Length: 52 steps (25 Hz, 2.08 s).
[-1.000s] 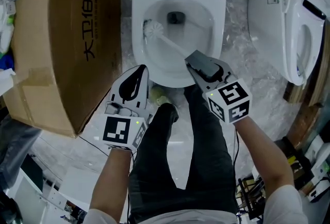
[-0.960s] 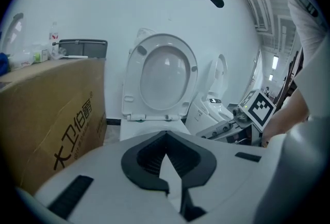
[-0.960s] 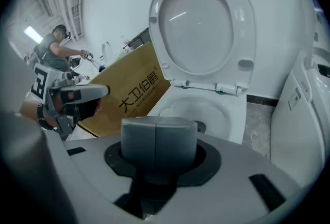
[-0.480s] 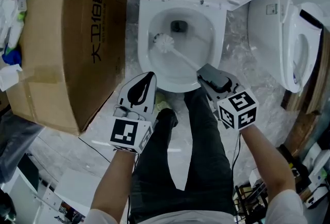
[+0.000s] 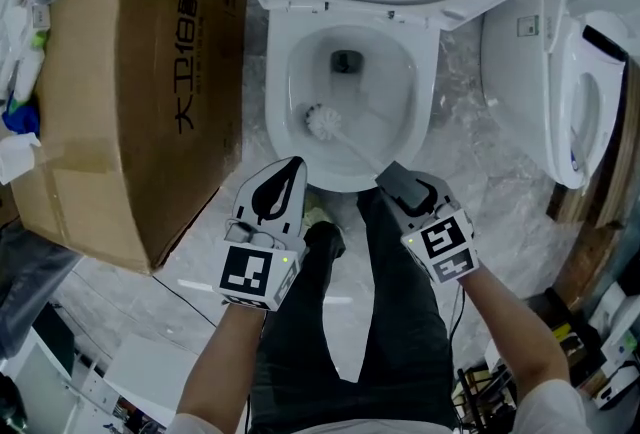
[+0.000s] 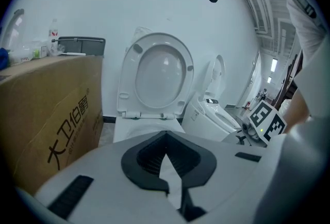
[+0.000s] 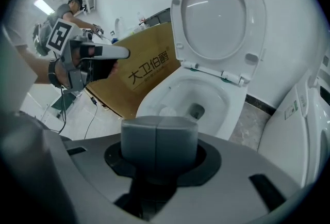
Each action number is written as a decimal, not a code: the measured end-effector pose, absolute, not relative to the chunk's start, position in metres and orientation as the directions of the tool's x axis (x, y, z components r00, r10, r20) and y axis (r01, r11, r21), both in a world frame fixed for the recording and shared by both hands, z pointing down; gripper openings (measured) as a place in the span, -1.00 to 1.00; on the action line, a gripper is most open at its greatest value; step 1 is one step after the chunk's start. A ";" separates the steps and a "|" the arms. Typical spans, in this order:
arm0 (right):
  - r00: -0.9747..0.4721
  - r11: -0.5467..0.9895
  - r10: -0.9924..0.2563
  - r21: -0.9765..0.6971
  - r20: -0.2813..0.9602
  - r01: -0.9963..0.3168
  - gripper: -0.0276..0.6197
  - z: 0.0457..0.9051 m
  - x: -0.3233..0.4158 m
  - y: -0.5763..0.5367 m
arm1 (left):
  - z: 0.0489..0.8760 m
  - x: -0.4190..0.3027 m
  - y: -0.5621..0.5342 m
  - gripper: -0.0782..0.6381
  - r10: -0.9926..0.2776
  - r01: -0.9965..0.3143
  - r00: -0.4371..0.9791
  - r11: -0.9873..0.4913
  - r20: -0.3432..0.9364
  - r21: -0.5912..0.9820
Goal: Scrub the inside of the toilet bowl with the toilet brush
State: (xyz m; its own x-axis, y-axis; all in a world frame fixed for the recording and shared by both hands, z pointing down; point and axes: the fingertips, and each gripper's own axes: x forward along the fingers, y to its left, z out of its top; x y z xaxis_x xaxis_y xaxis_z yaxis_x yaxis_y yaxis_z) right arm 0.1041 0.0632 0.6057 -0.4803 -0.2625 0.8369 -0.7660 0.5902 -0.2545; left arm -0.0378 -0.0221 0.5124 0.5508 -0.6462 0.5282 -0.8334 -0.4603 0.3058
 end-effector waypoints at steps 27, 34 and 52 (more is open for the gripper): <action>-0.360 0.810 -0.471 0.234 0.805 -0.537 -0.43 0.657 0.096 -0.027 | 0.563 -0.048 -0.025 -0.76 -0.668 -0.850 0.526 -0.434 0.526 0.299; -0.280 0.836 -0.494 0.362 0.823 -0.413 -0.44 0.658 0.120 -0.053 | 0.587 -0.036 -0.046 -0.76 -0.684 -0.863 0.505 -0.411 0.526 0.293; -0.113 0.919 -0.380 0.361 0.918 -0.161 -0.44 0.640 0.159 -0.023 | 0.568 -0.038 -0.043 -0.76 -0.677 -0.861 0.509 -0.395 0.531 0.321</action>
State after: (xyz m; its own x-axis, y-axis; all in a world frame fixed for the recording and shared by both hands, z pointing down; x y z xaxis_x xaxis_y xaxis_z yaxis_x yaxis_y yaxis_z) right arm 0.1593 -0.0233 0.6401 -0.1126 -0.3804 0.9179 -0.1612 0.9186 0.3609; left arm -0.0379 -0.0428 0.5682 0.5092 -0.6772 0.5311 -0.8606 -0.3952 0.3212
